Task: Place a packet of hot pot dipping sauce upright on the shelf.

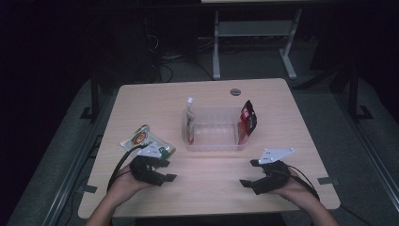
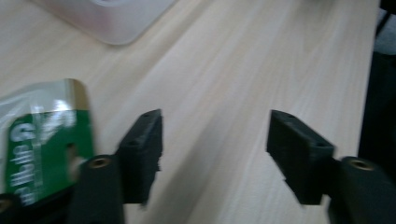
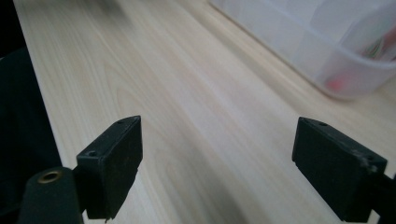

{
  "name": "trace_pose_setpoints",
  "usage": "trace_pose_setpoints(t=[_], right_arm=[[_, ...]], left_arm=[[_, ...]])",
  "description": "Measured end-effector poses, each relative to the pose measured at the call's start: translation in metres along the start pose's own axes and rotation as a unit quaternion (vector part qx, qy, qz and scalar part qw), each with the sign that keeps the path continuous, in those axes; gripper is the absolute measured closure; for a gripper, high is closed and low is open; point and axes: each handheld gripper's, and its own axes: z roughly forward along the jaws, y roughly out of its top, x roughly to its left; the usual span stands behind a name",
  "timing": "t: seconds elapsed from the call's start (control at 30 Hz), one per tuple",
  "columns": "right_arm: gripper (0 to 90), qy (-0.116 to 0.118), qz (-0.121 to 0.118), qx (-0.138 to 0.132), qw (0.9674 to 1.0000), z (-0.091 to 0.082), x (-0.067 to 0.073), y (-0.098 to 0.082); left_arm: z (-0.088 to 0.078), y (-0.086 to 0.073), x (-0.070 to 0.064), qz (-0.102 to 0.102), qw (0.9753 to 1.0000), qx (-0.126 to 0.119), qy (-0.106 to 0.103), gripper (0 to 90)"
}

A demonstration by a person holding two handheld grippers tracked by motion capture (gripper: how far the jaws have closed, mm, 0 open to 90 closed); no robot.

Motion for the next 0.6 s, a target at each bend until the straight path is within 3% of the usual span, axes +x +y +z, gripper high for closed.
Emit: trace_pose_setpoints(t=[0.2, 0.27, 0.37, 0.6], right_arm=[[15.4, -0.005, -0.005, 0.005, 1.0000, 0.004, 0.000, -0.002], [15.4, -0.005, -0.008, 0.009, 0.9999, 0.005, 0.001, -0.003], [15.4, -0.006, -0.013, 0.007, 0.9999, 0.005, 0.002, -0.003], [15.4, -0.009, -0.006, 0.010, 0.9999, 0.006, 0.000, -0.005]], left_arm=[[-0.012, 0.006, 0.020, -0.018, 0.9994, -0.001, 0.029, 69.7], [-0.015, 0.008, 0.029, -0.030, 0.9985, -0.004, 0.045, 79.1], [-0.020, 0.009, 0.042, -0.031, 0.9969, 0.008, 0.072, 88.6], [-0.028, 0.010, 0.079, -0.061, 0.9910, -0.002, 0.119, 89.6]])
